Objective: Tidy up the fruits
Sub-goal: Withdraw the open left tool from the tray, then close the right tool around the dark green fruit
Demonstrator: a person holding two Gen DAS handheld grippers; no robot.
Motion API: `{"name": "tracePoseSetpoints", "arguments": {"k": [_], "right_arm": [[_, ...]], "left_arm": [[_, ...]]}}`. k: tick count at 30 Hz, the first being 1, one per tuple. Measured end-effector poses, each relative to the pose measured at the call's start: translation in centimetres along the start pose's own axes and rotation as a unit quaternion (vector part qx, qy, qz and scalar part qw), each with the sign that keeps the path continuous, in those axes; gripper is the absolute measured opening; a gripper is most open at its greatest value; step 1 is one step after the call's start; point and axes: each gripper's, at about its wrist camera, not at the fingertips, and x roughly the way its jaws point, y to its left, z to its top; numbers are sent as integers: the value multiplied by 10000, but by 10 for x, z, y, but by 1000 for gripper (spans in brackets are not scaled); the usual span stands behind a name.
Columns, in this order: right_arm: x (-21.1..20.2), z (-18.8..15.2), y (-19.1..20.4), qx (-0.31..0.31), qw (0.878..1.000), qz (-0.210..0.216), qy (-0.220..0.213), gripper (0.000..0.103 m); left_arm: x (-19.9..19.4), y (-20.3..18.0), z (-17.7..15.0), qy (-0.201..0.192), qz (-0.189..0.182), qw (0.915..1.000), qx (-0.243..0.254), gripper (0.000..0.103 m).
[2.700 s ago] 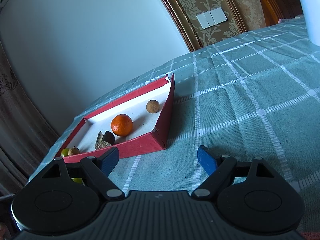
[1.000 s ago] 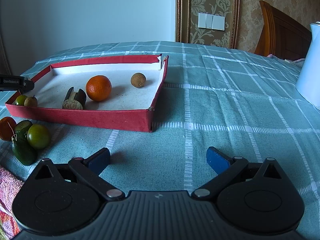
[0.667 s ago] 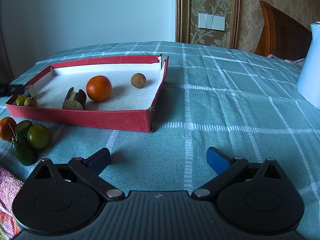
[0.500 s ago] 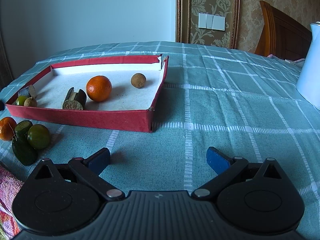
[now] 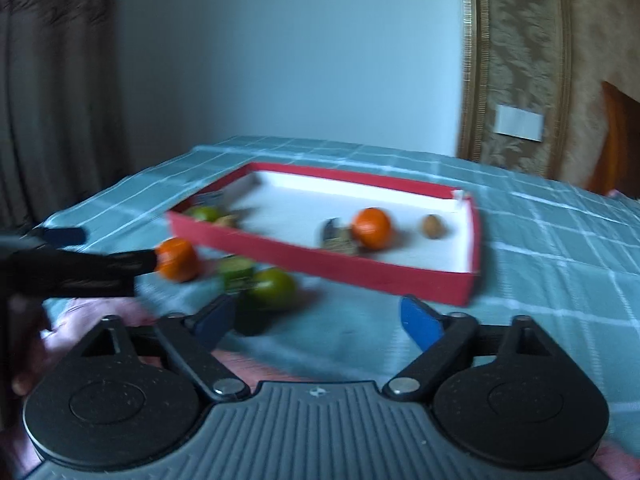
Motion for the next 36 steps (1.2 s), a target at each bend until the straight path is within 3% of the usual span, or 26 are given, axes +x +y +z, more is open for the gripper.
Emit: {"name": "tracePoseSetpoints", "arguments": {"k": [2, 6, 12, 28, 36], "right_arm": [[6, -1, 11, -62, 10000, 23, 72, 83], [16, -3, 21, -52, 9998, 4, 210, 62], [24, -3, 33, -121, 9996, -11, 266, 57], [46, 1, 42, 98, 9989, 19, 457, 53], [56, 1, 39, 192, 9983, -96, 537, 38]], "left_arm": [[-1, 5, 0, -33, -73, 9999, -140, 103], [0, 16, 1, -42, -90, 9988, -487, 103], [6, 31, 2, 116, -79, 9955, -934, 103], [4, 29, 1, 36, -112, 9962, -864, 103], [4, 29, 1, 44, -108, 9962, -859, 103]]}}
